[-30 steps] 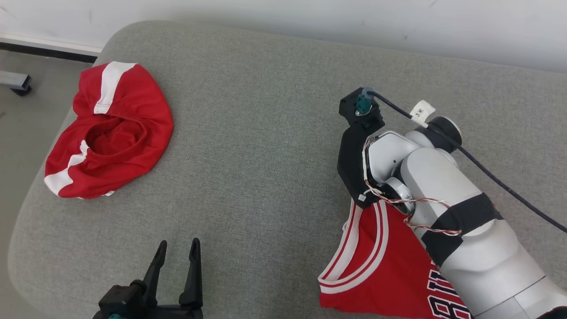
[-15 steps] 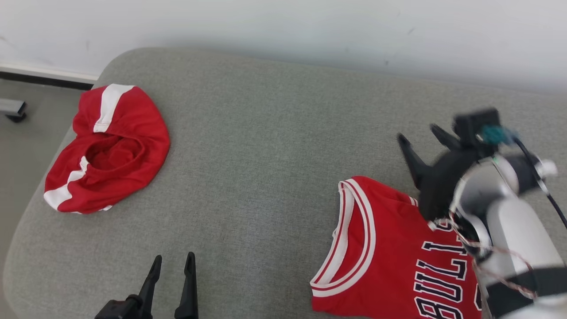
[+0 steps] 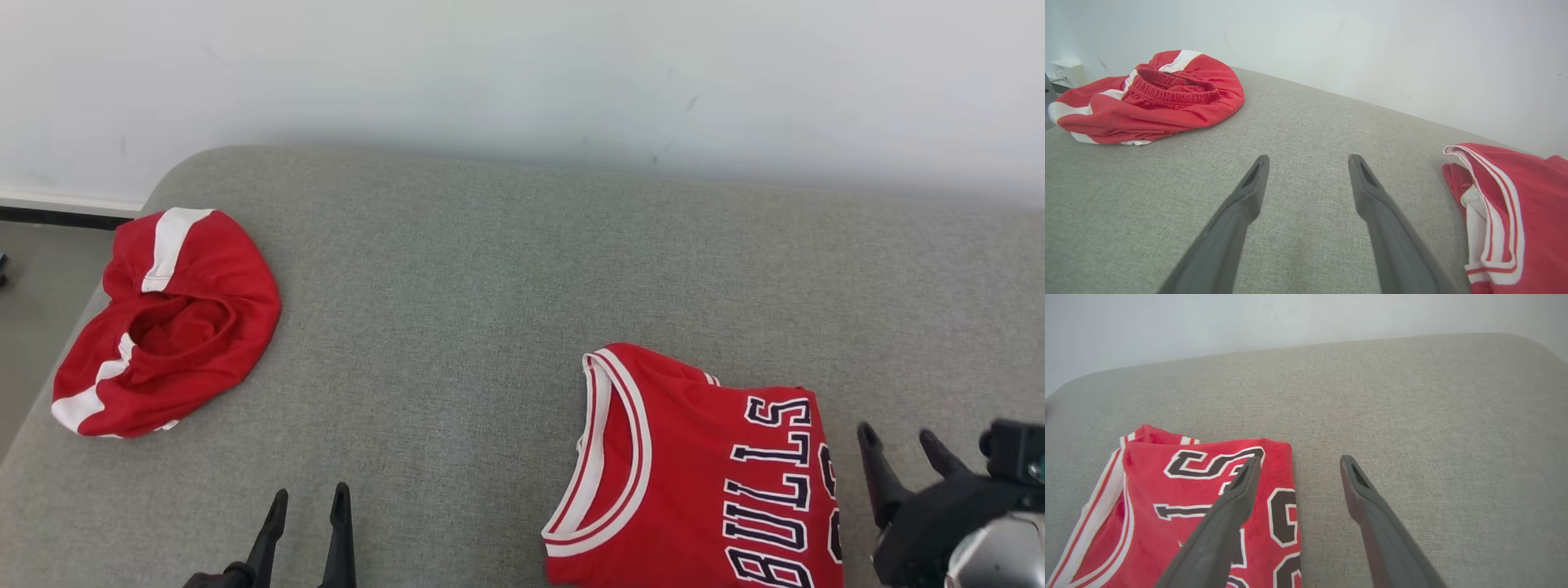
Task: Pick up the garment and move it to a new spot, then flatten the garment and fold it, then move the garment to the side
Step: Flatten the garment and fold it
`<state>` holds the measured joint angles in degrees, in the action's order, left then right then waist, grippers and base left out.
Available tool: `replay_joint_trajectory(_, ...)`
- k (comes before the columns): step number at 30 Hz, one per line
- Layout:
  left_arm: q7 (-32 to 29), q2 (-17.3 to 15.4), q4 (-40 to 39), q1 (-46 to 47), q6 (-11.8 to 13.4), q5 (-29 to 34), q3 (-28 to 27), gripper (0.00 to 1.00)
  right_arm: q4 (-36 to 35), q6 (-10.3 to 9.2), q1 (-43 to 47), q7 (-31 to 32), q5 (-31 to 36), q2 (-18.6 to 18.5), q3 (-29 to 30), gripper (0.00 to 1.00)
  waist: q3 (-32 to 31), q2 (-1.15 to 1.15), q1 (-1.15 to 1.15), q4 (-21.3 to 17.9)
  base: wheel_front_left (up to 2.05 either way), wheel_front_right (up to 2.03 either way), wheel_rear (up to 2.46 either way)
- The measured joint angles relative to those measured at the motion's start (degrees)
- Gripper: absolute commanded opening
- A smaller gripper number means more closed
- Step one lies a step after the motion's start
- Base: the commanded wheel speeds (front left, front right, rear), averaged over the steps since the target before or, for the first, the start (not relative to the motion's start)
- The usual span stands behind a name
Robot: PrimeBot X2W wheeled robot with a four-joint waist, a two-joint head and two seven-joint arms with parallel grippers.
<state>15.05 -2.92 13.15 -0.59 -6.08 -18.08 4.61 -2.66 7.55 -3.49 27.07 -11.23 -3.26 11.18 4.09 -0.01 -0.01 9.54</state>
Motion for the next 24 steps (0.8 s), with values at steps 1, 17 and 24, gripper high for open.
replay_joint_trajectory(1,0.0,0.0,0.0,-0.2,0.0,0.0,0.0,1.00,-0.5,0.00,1.2,-0.3,-0.1,0.1,0.6,1.00,-0.2,0.00,0.00,-0.1,0.00,0.00,0.00)
replay_joint_trajectory(17,0.0,0.0,-0.4,0.0,0.0,-0.2,-0.1,1.00,4.6,0.00,1.8,4.4,-3.9,0.3,0.0,1.00,1.4,0.01,0.01,0.1,0.00,0.00,0.00)
replay_joint_trajectory(24,0.0,0.0,-0.4,0.9,-0.3,-0.2,0.0,1.00,7.0,0.00,-1.0,8.0,-2.8,0.3,-0.7,1.00,3.4,0.01,0.01,1.1,0.00,0.00,0.00)
